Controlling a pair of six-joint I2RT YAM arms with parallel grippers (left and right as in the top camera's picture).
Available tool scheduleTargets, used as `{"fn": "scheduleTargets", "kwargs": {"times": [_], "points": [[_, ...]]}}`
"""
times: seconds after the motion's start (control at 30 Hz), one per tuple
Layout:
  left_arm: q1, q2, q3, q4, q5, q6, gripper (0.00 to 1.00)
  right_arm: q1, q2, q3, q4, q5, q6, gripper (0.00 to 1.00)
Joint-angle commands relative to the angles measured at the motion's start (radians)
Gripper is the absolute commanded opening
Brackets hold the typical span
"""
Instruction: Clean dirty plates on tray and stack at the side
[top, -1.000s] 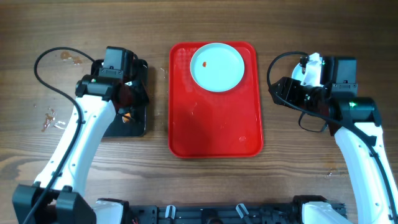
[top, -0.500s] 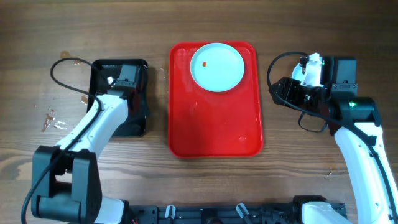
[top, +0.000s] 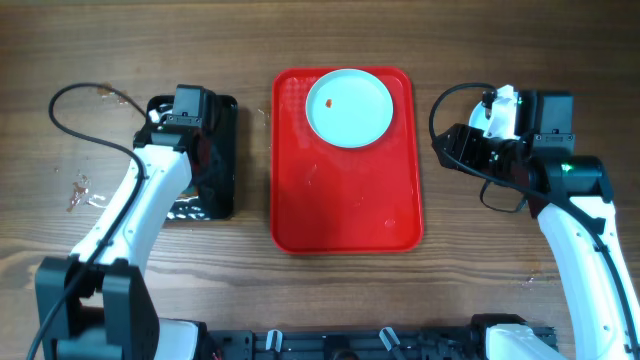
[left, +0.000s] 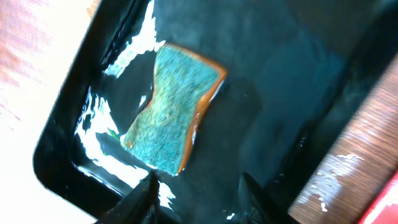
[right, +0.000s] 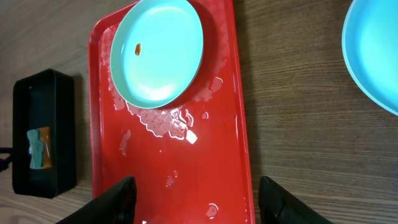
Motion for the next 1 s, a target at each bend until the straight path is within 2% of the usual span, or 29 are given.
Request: {"fn": "scheduleTargets", "kwargs": {"times": [0.0,0.13,0.3,0.47,0.53,0.6,0.73,0.83,0.97], "points": [[0.0,0.005,-0.002,0.035,-0.071,0.08,0.45,0.005,0.011,0.01,-0.001,0.018,0.002,0.63],[0.021,0.056,-0.047,0.105,-0.083,0.184,0.36,0.005,0.011,0.01,-0.007,0.018,0.002,0.63],[0.075,0.139,-0.061,0.132,-0.079,0.185,0.43,0.005,0.011,0.01,-0.01,0.018,0.002,0.63],[0.116,0.189,-0.061,0.154,0.034,0.186,0.4,0.005,0.011,0.01,-0.018,0.018,0.002,0.63],[0.119,0.196,-0.061,0.177,0.093,0.194,0.31,0.005,0.011,0.01,-0.014,0.018,0.002,0.63],[0.119,0.196,-0.061,0.207,0.18,0.258,0.04,0.005,0.011,0.01,-0.005,0.018,0.001,0.63],[0.119,0.189,-0.049,0.212,0.226,0.283,0.04,0.005,0.011,0.01,0.012,0.008,-0.01,0.61],[0.119,0.167,-0.029,0.203,0.225,0.292,0.04,0.005,0.016,0.01,0.017,-0.053,-0.077,0.56],[0.12,0.146,-0.026,0.201,0.222,0.31,0.04,0.032,0.048,0.005,0.034,-0.088,-0.145,0.54]]}}
